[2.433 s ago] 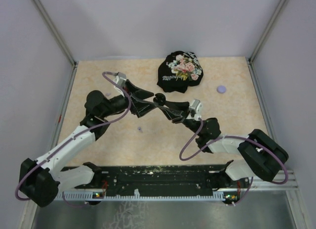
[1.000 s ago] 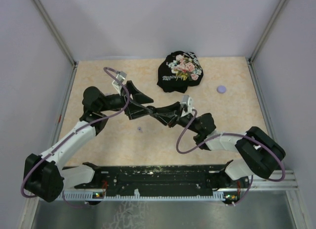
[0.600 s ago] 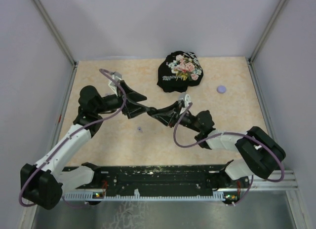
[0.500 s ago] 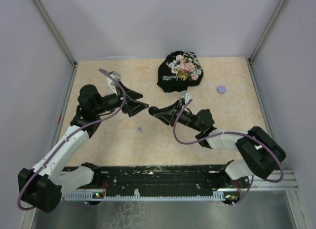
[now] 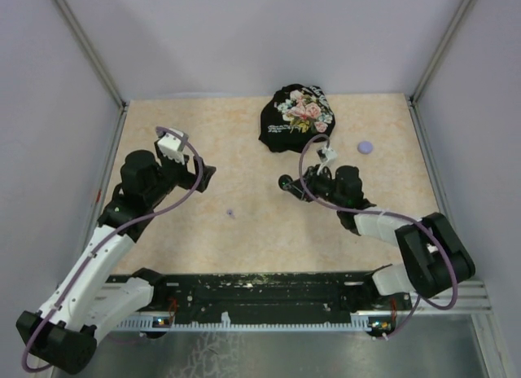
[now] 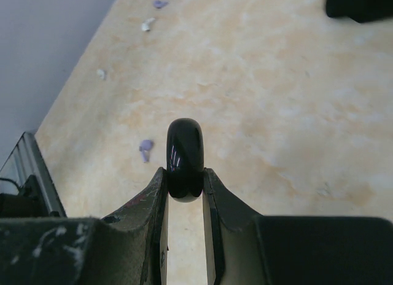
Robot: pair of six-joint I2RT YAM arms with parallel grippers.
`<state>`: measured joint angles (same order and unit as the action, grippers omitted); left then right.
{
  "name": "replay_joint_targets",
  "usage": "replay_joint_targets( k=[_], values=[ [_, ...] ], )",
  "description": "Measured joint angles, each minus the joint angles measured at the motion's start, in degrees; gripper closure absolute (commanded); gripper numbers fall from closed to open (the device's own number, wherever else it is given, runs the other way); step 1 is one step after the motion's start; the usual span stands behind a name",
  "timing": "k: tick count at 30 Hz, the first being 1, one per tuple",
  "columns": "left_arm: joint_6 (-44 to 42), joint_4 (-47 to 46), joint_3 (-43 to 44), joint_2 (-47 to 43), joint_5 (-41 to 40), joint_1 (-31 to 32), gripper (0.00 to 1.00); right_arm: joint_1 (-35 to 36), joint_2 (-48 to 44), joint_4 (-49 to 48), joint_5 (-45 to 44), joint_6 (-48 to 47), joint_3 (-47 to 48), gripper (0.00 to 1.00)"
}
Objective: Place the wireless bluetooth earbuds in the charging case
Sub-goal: Place the charging case at the center of the board.
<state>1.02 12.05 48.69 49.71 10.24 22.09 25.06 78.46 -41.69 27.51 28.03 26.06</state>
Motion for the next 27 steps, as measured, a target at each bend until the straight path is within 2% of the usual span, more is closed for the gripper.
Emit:
replay_joint_targets(
  k=[8,19,27],
  values=[
    [-3.6,1.0,-3.9,-0.8,-9.7,-0.3,0.08,-10.4,2.6,13.1,-1.4,2.3,3.4,1.0],
    [-4.3,1.2,-6.6,-5.0,-14.8,-3.0,0.05,-16.3,18.2,20.7,-2.7,3.1,13.9,0.99],
    [-4.3,1.1,-6.8,-5.4,-14.9,-3.6,0.05,-16.9,23.4,23.3,-1.5,2.8,19.1,0.55]
  ],
)
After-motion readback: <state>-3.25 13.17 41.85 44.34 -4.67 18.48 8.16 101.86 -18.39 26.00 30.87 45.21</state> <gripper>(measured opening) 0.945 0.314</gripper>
